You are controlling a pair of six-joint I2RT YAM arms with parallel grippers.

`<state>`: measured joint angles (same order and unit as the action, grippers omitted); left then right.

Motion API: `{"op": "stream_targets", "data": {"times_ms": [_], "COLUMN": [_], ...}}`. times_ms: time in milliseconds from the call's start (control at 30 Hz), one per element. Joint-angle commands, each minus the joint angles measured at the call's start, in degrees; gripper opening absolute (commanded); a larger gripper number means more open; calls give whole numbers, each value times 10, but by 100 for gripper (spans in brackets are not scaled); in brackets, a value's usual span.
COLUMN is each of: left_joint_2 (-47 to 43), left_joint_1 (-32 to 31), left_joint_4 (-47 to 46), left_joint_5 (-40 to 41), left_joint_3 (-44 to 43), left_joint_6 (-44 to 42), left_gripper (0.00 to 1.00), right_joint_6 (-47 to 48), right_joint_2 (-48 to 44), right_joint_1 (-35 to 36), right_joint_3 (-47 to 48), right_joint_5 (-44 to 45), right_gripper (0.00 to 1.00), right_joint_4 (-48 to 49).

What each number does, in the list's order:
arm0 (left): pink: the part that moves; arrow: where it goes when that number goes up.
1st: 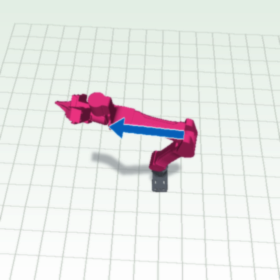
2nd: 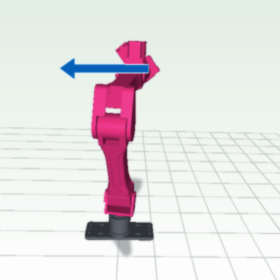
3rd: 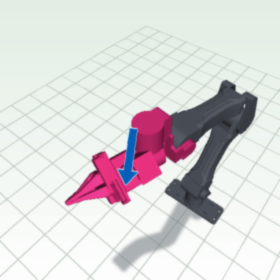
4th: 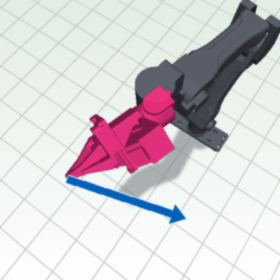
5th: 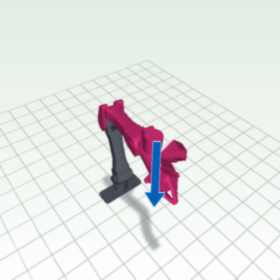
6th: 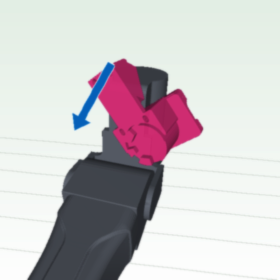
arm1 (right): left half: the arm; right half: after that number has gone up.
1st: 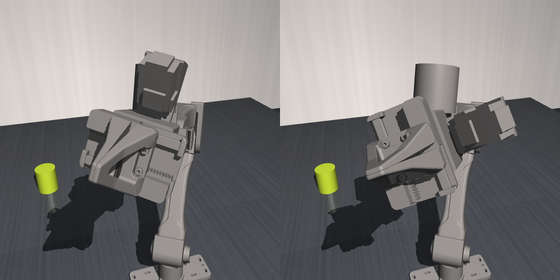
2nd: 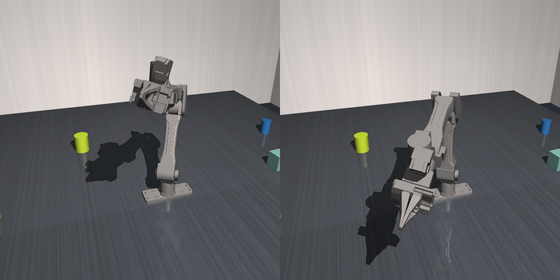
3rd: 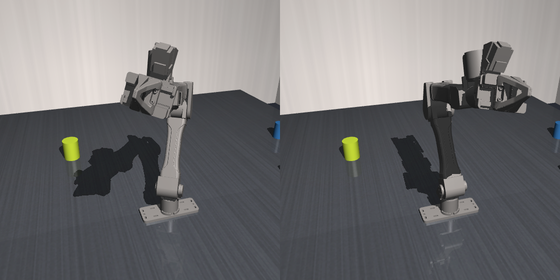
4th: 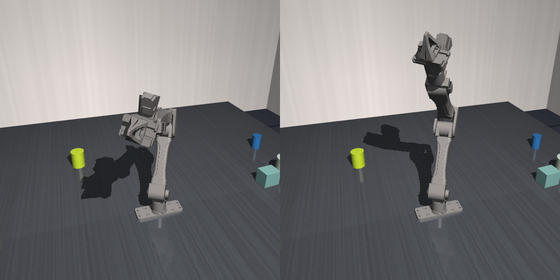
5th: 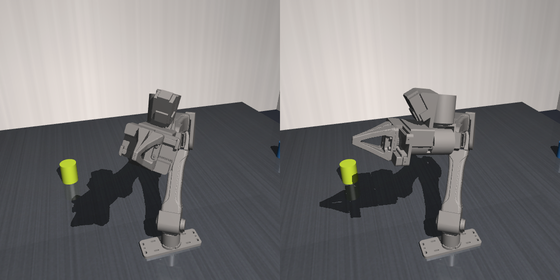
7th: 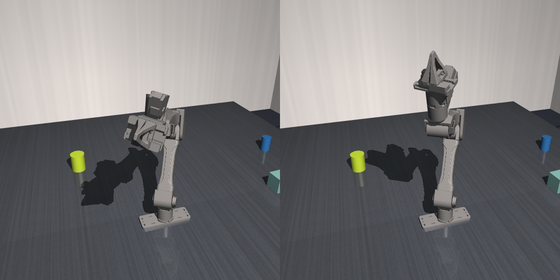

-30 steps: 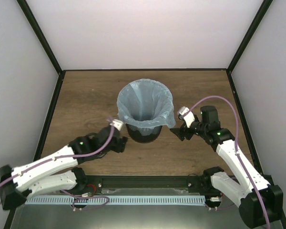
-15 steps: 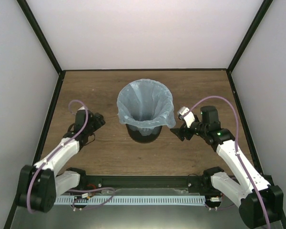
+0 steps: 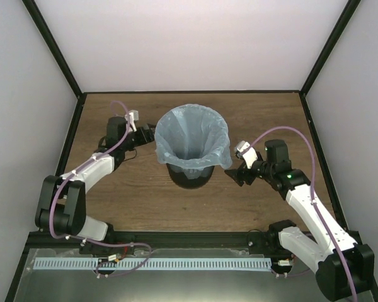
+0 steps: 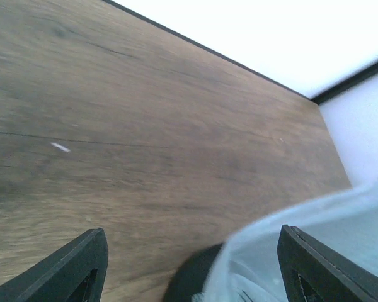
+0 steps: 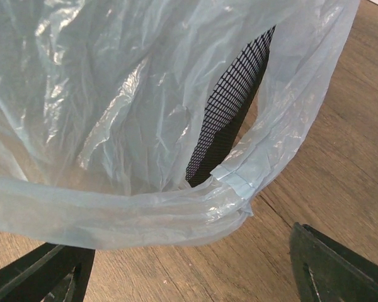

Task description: Put the trash bags into the trash bin

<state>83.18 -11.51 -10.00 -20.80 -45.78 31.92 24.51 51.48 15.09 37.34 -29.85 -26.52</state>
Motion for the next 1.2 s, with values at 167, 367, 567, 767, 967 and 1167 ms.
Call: {"op": "stream_targets", "data": {"times_ms": [167,367,567,767,967,1167], "left_joint_2": [-27,-69,-78,-98,-163,-198], "left_joint_1": [-105,-146,-160,-161,-158,-150], "left_joint_4": [5,3,-31,37,163,254], "left_joint_5": [-25,-9,14,66,152,190], "left_joint_3": [22,77,133,103,39,-29], "left_joint_6": [-77,-46,-12,-22,-8,-23], "left_gripper": [73,73,72,70,77,82], "right_joint_6": [-3,-6,-14,-10,27,52], "right_joint_2": [26,112,150,86,3,-34], "right_joint_1": [-1,-1,-1,-3,-4,-5], "right_joint_3": [2,2,15,15,33,73], "right_joint_5": [11,75,66,78,129,176], "right_gripper": [79,49,44,60,79,91], "right_joint_4": [9,33,19,8,-42,-111]}}
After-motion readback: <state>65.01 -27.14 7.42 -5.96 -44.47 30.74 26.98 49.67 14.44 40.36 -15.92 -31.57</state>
